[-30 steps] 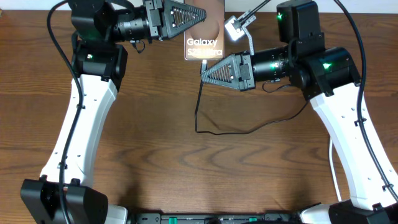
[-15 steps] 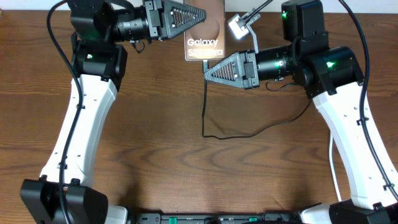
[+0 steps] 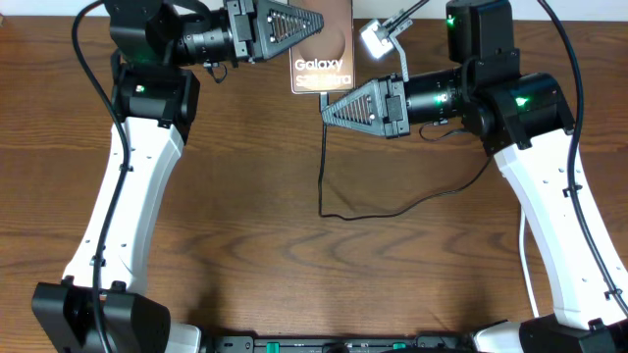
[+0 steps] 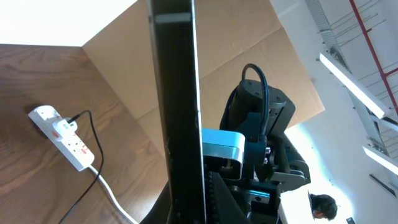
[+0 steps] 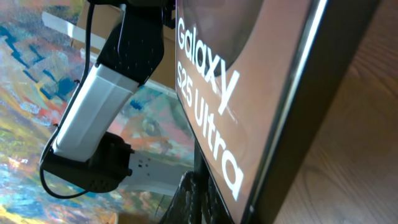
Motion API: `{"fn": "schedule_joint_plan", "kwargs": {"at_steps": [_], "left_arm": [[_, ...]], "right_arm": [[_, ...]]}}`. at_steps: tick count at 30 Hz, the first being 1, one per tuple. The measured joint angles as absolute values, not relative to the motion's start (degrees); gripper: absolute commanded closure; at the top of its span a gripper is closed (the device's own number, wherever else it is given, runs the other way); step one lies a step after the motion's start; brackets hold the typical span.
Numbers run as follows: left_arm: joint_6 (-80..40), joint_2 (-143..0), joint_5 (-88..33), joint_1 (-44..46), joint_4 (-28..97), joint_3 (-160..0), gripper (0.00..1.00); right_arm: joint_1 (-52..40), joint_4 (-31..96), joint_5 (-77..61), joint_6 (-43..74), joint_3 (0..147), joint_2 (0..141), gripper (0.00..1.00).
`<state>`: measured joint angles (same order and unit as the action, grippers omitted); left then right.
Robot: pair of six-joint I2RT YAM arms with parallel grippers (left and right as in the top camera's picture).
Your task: Plug charger to phone and switch on socket
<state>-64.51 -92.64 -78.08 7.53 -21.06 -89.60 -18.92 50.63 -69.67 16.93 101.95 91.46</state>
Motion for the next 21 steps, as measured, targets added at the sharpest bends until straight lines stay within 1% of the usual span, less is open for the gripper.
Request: {"fn": "schedule_joint_plan", "kwargs": {"at_steps": [8,10,11,13,14,17,21], "left_arm": [[-64.5,-92.6,-77.9,7.3,-21.1,-89.6,0.93],[-64.5,-92.6,-77.9,7.3,-21.1,-89.6,0.93],[-64.5,-92.6,-77.9,7.3,-21.1,-89.6,0.93],[-64.5,-92.6,-77.9,7.3,-21.1,-89.6,0.93],[-64.5,-92.6,-77.9,7.3,-21.1,-89.6,0.93],[-64.5,-92.6,-77.9,7.2,-21.0,-89.6,0.93],[-64.5,-92.6,-77.8,7.2,-21.1,-89.6,0.93]], "right_arm": [[-18.8,49.3,-69.6,16.9,101.9,91.5,0.97],[-18.8,49.2,-69.6,17.0,101.9,91.5,0.95],[-18.8,49.2,-69.6,16.9,101.9,91.5,0.9],[-18.8,49.2,-69.7,16.9,101.9,91.5,0.89],[-18.8,49.0,-69.7,16.9,101.9,91.5,0.89],[-18.8,48.9,-69.7,16.9,101.9,91.5,0.95],[-18.6,48.6,-69.5,17.2,101.9,91.5,0.98]]}}
